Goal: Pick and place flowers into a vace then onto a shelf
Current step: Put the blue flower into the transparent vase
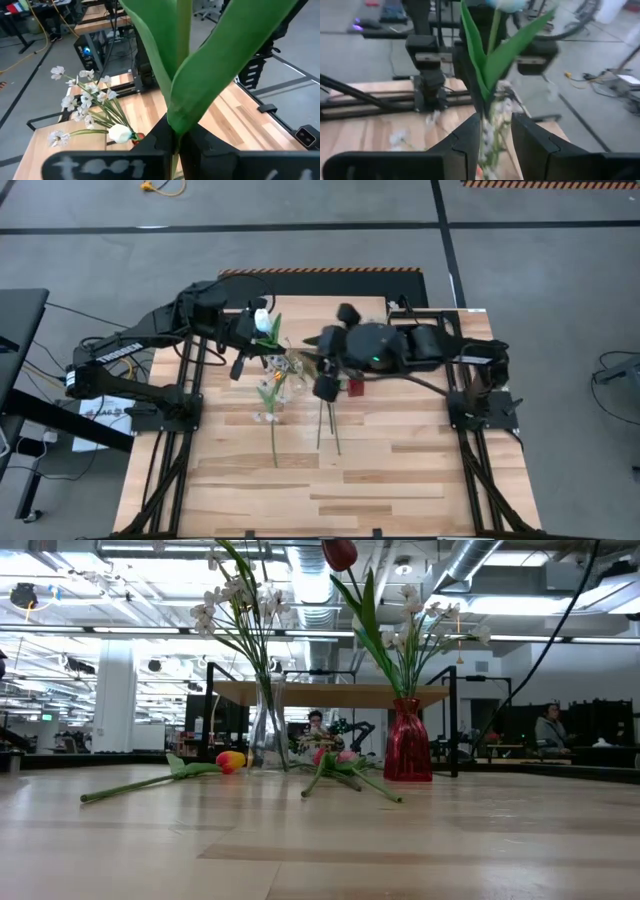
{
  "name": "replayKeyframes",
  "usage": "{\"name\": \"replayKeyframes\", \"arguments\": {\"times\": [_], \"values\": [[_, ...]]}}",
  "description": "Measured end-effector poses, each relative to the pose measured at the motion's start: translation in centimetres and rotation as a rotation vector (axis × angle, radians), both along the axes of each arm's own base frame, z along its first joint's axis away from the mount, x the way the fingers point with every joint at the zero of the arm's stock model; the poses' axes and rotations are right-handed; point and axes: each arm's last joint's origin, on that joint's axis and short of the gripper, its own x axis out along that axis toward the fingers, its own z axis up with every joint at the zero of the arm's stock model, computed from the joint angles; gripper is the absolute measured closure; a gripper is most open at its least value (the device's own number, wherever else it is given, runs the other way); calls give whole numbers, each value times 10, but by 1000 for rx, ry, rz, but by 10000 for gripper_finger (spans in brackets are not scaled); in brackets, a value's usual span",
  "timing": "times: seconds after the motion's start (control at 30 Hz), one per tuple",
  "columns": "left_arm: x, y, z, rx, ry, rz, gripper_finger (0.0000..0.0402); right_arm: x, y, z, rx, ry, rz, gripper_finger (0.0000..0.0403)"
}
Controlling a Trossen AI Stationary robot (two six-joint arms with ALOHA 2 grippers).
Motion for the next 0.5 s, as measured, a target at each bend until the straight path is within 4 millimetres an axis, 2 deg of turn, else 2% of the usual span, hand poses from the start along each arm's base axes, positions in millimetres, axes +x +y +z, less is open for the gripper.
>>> {"name": "replayKeyframes", "arguments": {"times": [0.27, 0.5], "values": [[0, -1, -1, 10, 6, -20, 401, 25, -26, -2, 26, -100, 54, 258], [0, 0, -2, 26, 17, 13, 401, 31, -14, 6, -47, -178, 161, 232]]}}
